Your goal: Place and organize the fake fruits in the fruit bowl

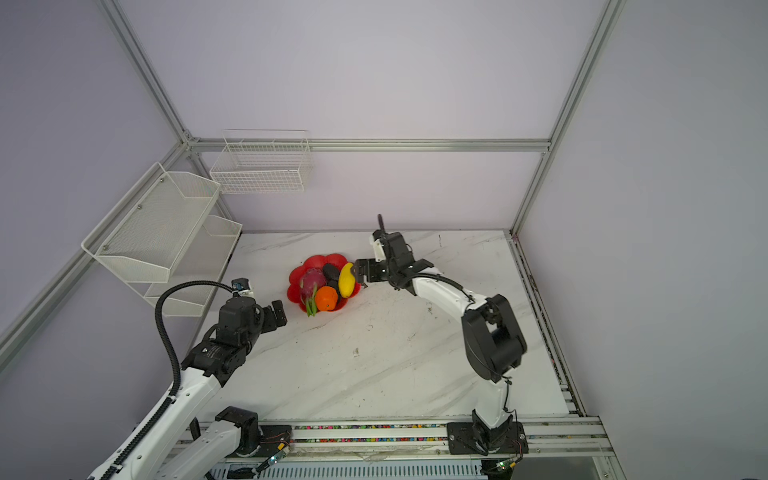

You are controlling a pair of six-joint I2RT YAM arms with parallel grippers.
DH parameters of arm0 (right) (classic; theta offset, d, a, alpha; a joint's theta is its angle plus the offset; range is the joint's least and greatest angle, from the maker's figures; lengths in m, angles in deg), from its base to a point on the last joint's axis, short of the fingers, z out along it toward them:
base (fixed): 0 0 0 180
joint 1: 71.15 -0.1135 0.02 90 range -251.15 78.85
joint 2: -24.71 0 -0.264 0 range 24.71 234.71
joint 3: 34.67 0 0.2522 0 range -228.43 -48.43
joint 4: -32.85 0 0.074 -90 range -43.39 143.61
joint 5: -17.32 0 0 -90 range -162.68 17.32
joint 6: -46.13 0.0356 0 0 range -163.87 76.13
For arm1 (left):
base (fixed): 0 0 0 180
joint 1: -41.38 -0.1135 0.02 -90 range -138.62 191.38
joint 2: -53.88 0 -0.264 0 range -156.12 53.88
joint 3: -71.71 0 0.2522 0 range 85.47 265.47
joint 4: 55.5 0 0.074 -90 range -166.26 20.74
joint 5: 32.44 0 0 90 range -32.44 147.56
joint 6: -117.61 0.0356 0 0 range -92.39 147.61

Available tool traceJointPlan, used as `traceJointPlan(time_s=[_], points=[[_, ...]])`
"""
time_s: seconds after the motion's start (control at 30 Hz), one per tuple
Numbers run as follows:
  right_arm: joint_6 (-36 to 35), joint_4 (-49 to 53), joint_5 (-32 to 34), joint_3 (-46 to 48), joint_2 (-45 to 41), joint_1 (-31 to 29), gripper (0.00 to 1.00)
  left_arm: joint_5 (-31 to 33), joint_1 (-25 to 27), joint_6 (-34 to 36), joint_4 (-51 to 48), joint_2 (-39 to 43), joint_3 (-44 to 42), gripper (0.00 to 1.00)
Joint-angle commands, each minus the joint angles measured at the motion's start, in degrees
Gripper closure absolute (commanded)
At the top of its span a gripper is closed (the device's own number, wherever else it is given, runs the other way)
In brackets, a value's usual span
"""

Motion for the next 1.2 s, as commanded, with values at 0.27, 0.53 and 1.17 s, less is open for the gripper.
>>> traceJointPlan(time_s=[0.27,0.53,1.17], points=[[-23.7,-52.7,37.1,52.6,-31.7,10.0,0.02,9.7,-0.9,13.8,38.0,-4.2,-16.7,0.0],[-22.5,-72.1,32.1,55.0,-14.3,15.5,0.02,4.1,-2.5,18.4,64.1,-15.7,-23.7,0.0],[-22.4,-85.2,18.9,50.9,3.3,24.0,0.03,-6.0,-8.4,24.2,99.9,-43.2,-23.6,0.0]])
